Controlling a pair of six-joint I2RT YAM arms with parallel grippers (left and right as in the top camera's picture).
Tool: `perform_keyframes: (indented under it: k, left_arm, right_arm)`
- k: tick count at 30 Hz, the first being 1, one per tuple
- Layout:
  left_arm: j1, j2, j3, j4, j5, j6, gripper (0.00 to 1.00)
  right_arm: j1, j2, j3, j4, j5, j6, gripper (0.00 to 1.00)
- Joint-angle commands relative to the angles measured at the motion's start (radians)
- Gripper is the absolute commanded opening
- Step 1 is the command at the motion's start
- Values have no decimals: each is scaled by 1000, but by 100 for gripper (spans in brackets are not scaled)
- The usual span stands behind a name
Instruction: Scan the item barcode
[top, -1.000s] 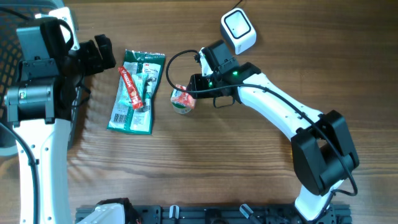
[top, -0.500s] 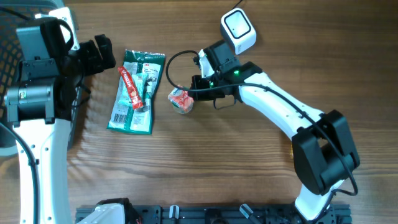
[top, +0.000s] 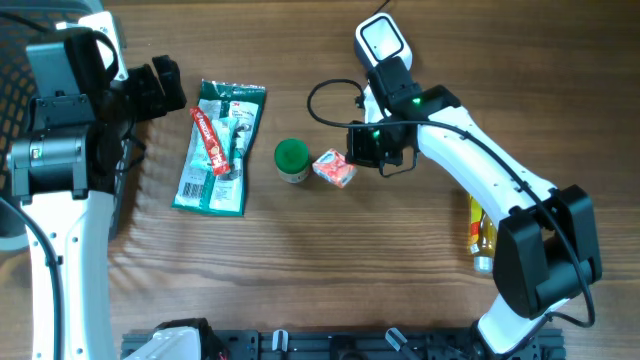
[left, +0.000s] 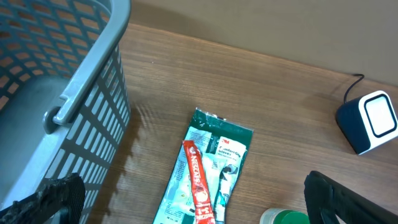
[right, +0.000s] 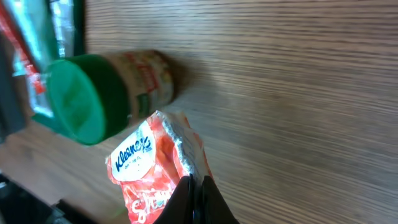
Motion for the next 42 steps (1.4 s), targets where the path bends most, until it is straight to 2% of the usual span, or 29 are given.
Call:
perform_keyframes:
  k: [1,7,10,21,25,26,30,35,37,41,42]
  left_arm:
    - [3,2,8,2,-6,8,100]
    - [3,2,8,2,-6,8,100]
    - [3,2,8,2,-6,8,100]
    - [3,2,8,2,-6,8,100]
    - [3,2,8,2,-6,8,100]
    - [3,2,8,2,-6,8,100]
    - [3,2,8,2,-6,8,100]
    - [3,2,8,2,-6,8,100]
    - [3,2,8,2,-6,8,100]
    - [3,2,8,2,-6,8,100]
    - [3,2,8,2,-6,8,100]
  right_arm:
    - [-1,-23,-45,4,69,7,4]
    - [-1,-22,-160,112,138,79,4]
    - [-1,-22,-178,112,223,113,4]
    - [1,-22,-305,232,343,240,5]
    - [1,-22,-305,233,346,238,17]
    - [1,-22,-305,233,346,236,25]
    - [1,-22,-305,235,346,208,42]
    - [0,-60,-295,220,360,109,52]
    - [1,-125,-277,188,395,97,55]
    - [1,-267,-261,170,394,52,70]
    - [1,-294,-261,164,389,51,69]
